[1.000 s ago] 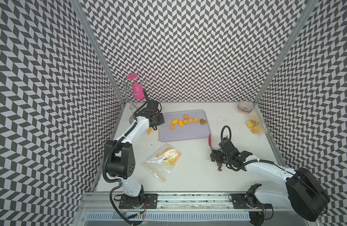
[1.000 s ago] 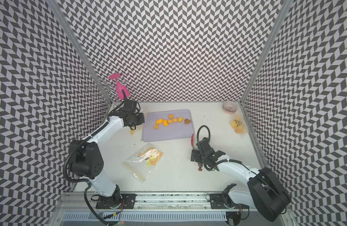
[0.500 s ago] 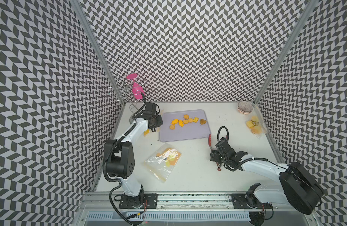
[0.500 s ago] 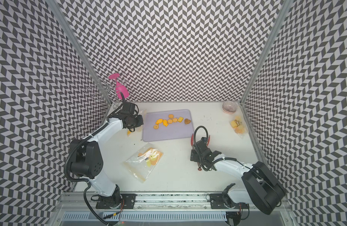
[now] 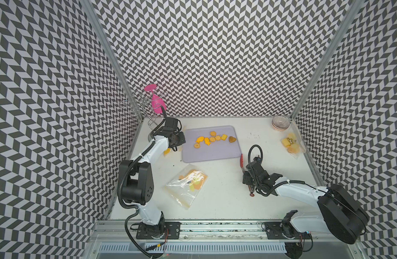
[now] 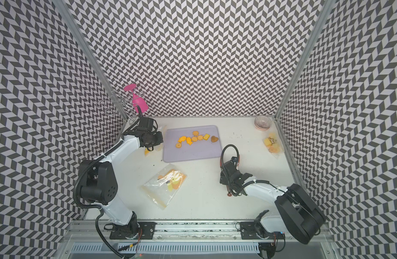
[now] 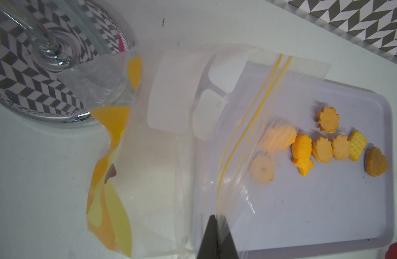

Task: Put the cookies into a resealable bag to prevent moisture
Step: Pick up the clamp from the center of the board, then pick up the cookie from the tray.

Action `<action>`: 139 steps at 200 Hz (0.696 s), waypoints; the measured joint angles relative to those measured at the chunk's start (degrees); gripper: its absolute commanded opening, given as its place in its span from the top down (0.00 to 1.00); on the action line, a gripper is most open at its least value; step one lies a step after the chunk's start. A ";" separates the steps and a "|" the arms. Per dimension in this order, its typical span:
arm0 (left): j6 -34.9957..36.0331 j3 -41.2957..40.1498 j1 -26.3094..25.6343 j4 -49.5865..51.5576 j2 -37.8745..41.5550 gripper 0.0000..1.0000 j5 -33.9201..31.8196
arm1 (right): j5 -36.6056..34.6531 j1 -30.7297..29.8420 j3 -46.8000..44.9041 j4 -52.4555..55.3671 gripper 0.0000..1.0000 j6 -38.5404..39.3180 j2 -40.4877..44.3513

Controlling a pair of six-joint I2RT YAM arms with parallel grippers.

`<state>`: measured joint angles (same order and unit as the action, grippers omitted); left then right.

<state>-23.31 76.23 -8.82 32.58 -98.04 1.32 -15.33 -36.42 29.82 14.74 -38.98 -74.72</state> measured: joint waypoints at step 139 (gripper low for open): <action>0.09 2.34 0.24 0.15 -0.22 1.00 -0.61 | 7.06 3.02 26.58 15.72 0.43 14.51 1.77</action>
<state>-23.22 78.56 -8.58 32.73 -98.26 0.71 -8.27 -33.41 56.40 30.46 -24.47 -72.95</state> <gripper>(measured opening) 0.047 0.582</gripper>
